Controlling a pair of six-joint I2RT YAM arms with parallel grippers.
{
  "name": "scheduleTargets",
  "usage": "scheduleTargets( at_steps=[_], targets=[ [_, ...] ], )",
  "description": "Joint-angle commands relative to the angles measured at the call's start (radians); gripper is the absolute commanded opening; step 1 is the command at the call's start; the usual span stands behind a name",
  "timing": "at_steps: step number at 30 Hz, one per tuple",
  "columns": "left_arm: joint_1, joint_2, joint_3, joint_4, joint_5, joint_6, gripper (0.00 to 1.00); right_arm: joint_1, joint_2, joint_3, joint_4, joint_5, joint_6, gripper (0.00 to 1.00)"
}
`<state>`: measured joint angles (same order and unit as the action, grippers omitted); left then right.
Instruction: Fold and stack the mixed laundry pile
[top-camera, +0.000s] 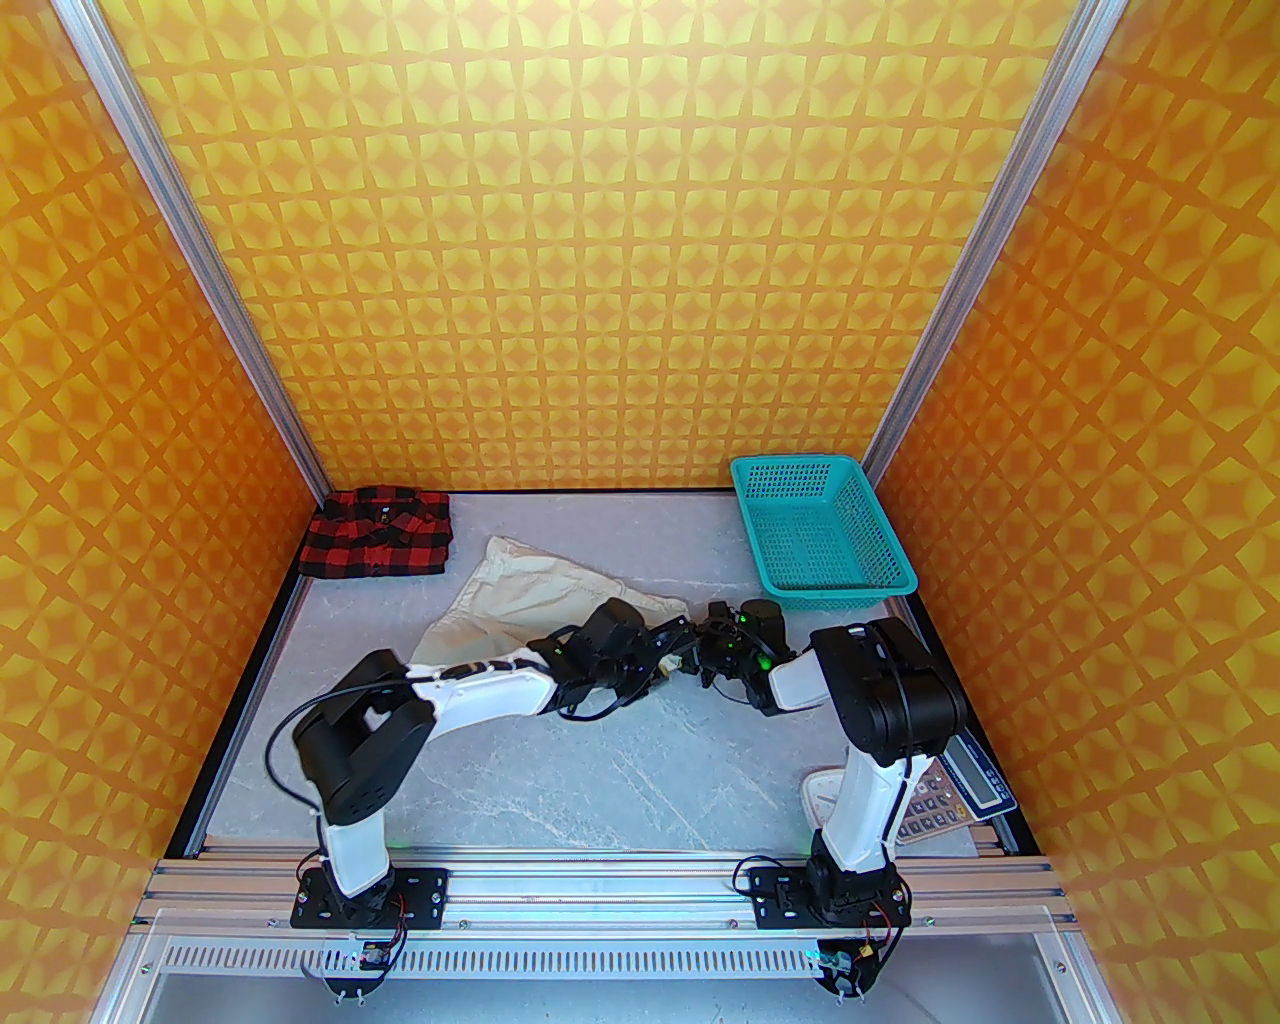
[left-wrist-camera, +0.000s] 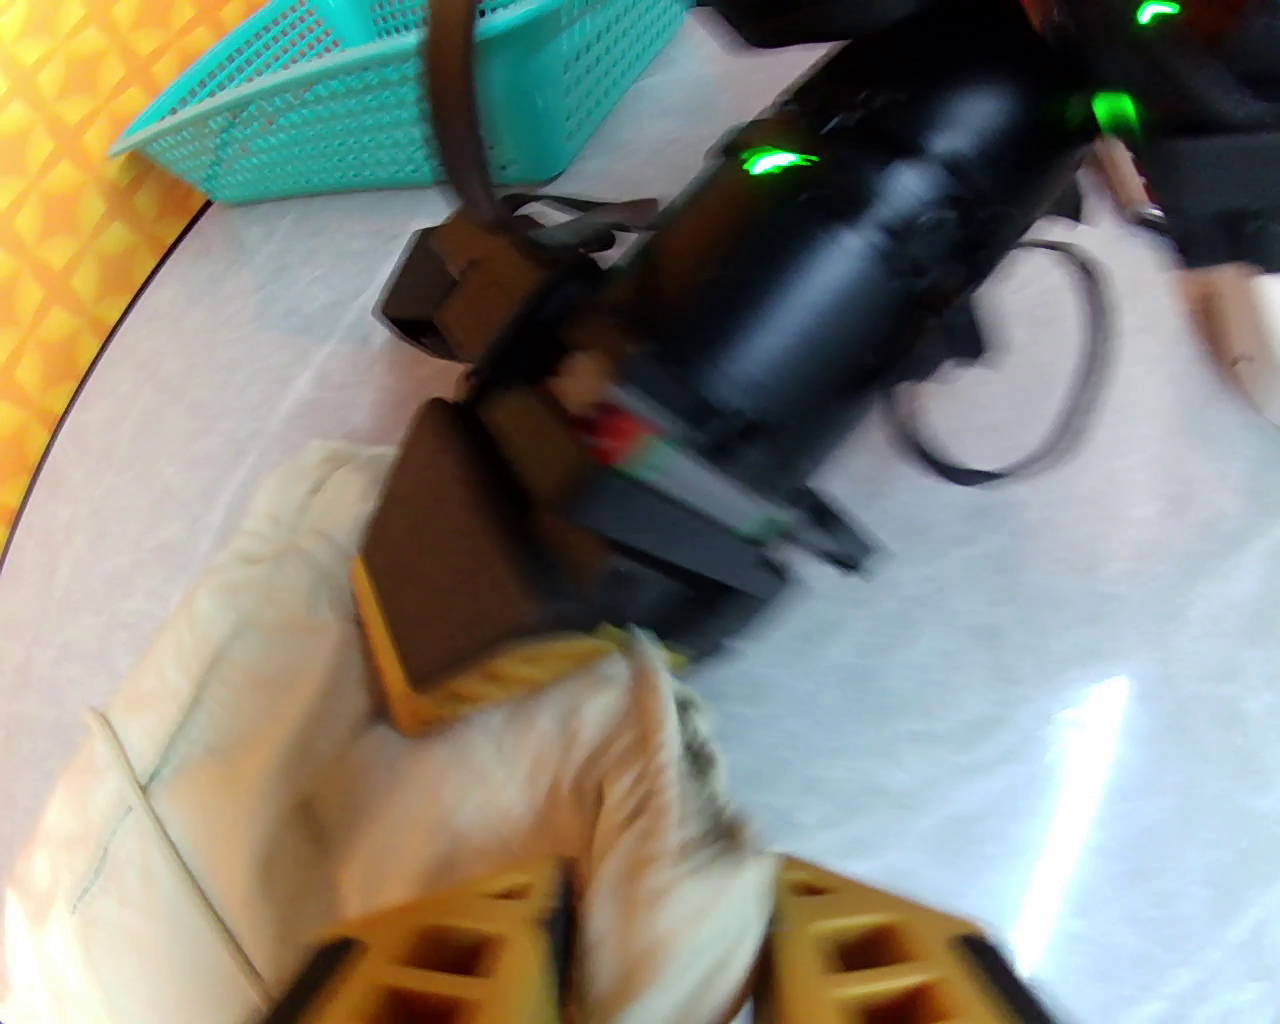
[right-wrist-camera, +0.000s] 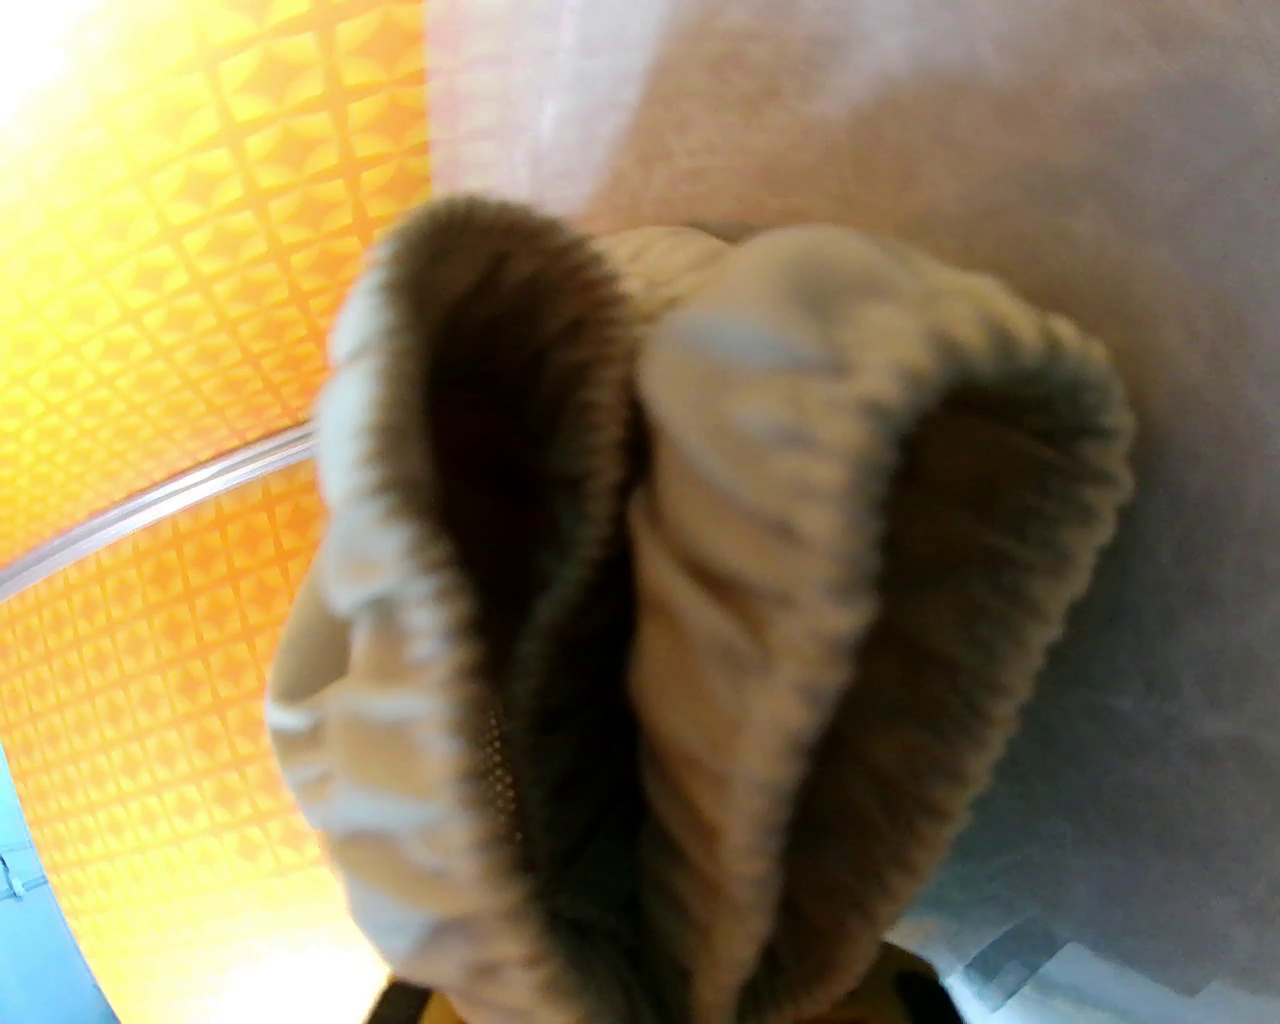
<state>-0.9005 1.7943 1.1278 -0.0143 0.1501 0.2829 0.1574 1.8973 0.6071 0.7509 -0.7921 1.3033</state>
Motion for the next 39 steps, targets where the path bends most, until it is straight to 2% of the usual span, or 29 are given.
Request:
scheduleTargets(
  at_steps=[1,4,5,11,14,18,20,26,33,39],
  targets=[
    [-0.009,-0.128,-0.027,0.017,0.099,-0.108,0.45,-0.015,-0.075,-0.021,-0.168,0.02,-0.134,0.05],
    [0.035,-0.208,-0.028,-0.011,0.1,-0.203,0.45,-0.032,-0.192,0.009,-0.525,0.08,-0.327,0.05],
    [0.062,-0.215,-0.015,-0.033,0.101,-0.251,0.42,-0.037,-0.235,0.031,-0.666,0.113,-0.403,0.05],
    [0.185,-0.065,0.127,-0.21,0.088,-0.532,0.04,-0.05,-0.372,0.181,-1.233,0.251,-0.731,0.06],
    [0.186,0.02,0.182,-0.239,0.126,-0.657,0.01,-0.065,-0.447,0.22,-1.413,0.331,-0.813,0.07],
    [0.186,0.113,0.227,-0.227,0.2,-0.82,0.0,-0.071,-0.522,0.291,-1.576,0.407,-0.862,0.09],
    [0.186,0.157,0.242,-0.216,0.249,-0.853,0.0,-0.079,-0.541,0.331,-1.629,0.434,-0.883,0.1],
    [0.156,0.332,0.351,-0.171,0.359,-0.894,0.0,-0.081,-0.527,0.469,-1.751,0.482,-0.931,0.1],
    [0.107,0.491,0.49,-0.092,0.426,-0.949,0.0,-0.079,-0.488,0.657,-1.842,0.478,-0.963,0.08],
    [0.102,0.542,0.526,0.05,0.466,-1.007,0.0,-0.056,-0.432,0.743,-1.896,0.507,-0.983,0.1]
  ],
)
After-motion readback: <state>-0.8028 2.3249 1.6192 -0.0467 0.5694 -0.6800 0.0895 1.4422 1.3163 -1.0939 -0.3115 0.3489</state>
